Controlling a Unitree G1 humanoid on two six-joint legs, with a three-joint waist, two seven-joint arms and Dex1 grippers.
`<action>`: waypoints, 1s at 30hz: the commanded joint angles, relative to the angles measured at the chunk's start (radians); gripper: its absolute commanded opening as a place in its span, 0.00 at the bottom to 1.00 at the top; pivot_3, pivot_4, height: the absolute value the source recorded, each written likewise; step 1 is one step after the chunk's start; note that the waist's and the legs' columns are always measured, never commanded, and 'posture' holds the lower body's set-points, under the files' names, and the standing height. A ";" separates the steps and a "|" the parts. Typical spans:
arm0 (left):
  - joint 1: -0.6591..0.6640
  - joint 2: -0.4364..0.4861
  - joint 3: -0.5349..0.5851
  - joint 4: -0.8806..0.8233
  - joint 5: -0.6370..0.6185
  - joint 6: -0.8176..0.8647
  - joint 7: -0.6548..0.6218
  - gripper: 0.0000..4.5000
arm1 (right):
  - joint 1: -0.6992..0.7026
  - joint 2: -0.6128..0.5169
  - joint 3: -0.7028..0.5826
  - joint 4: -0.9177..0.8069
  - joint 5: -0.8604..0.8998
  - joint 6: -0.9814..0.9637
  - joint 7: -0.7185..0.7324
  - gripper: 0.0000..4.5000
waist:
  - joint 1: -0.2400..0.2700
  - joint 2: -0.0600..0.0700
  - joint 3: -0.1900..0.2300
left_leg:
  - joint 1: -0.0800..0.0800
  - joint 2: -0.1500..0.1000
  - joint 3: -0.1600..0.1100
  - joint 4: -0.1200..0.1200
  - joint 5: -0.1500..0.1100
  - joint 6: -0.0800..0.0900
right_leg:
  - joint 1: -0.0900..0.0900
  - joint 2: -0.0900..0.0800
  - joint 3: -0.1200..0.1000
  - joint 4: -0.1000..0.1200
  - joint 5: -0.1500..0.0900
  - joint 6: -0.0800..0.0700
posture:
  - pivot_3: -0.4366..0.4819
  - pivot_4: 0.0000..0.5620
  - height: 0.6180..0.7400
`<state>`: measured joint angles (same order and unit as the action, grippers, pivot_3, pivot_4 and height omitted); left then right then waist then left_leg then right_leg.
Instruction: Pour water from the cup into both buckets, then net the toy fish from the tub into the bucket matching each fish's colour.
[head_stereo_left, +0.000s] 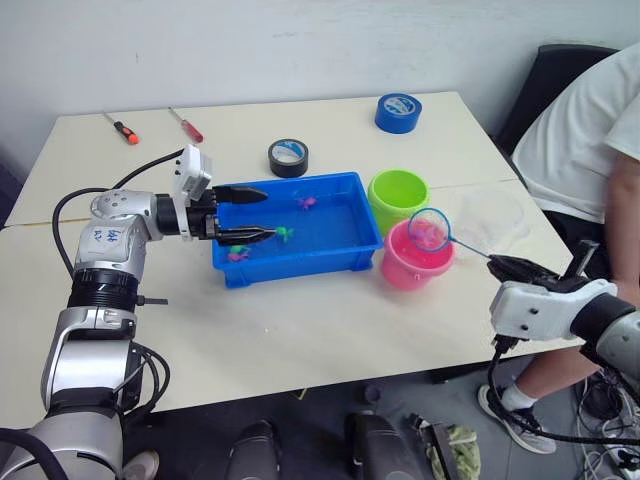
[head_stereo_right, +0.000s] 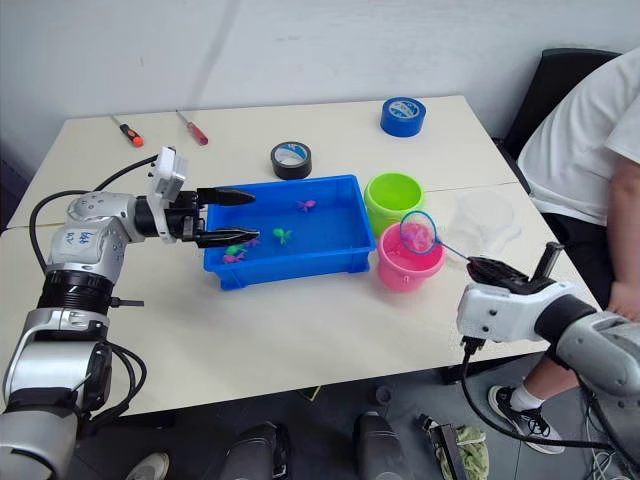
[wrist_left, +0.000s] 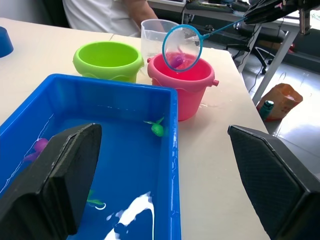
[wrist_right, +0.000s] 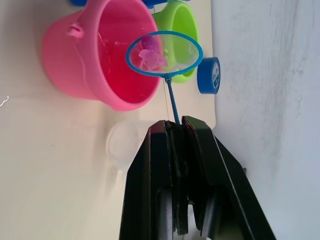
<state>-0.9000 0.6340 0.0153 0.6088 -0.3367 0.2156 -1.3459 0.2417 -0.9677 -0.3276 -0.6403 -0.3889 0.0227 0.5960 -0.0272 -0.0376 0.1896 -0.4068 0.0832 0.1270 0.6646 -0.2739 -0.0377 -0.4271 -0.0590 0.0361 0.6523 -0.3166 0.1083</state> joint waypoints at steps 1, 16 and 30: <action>-0.012 0.008 0.013 -0.023 -0.001 -0.008 -0.010 0.98 | 0.002 0.022 -0.002 0.008 -0.106 -0.056 -0.065 0.00 | 0.000 0.000 0.000 | 0.000 0.000 0.000 0.000 0.000 0.000 | 0.000 0.000 0.000 0.000 0.000 0.000 | 0.48 0.27 0.92; 0.026 0.013 0.008 -0.106 -0.010 0.017 -0.036 0.98 | 0.036 0.109 0.017 0.002 -0.351 -0.167 -0.150 0.00 | -0.001 0.000 0.000 | 0.001 0.000 0.000 0.001 0.001 -0.001 | 0.000 0.000 0.000 0.001 0.000 0.000 | 0.48 0.27 0.92; 0.056 0.039 0.094 -0.069 -0.024 0.017 0.040 0.98 | -0.191 0.190 0.007 -0.054 -0.095 -0.056 -0.053 0.00 | -0.010 0.000 0.000 | 0.002 0.000 0.000 0.001 0.002 -0.001 | 0.001 0.000 0.000 0.004 0.000 0.000 | 0.48 0.27 0.92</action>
<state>-0.8487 0.6473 0.0562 0.5313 -0.3387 0.2390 -1.3320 0.0907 -0.7758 -0.3035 -0.6469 -0.5579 -0.0776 0.5151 -0.0372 -0.0374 0.1896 -0.4047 0.0833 0.1267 0.6660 -0.2721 -0.0388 -0.4264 -0.0586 0.0369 0.6572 -0.3165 0.1084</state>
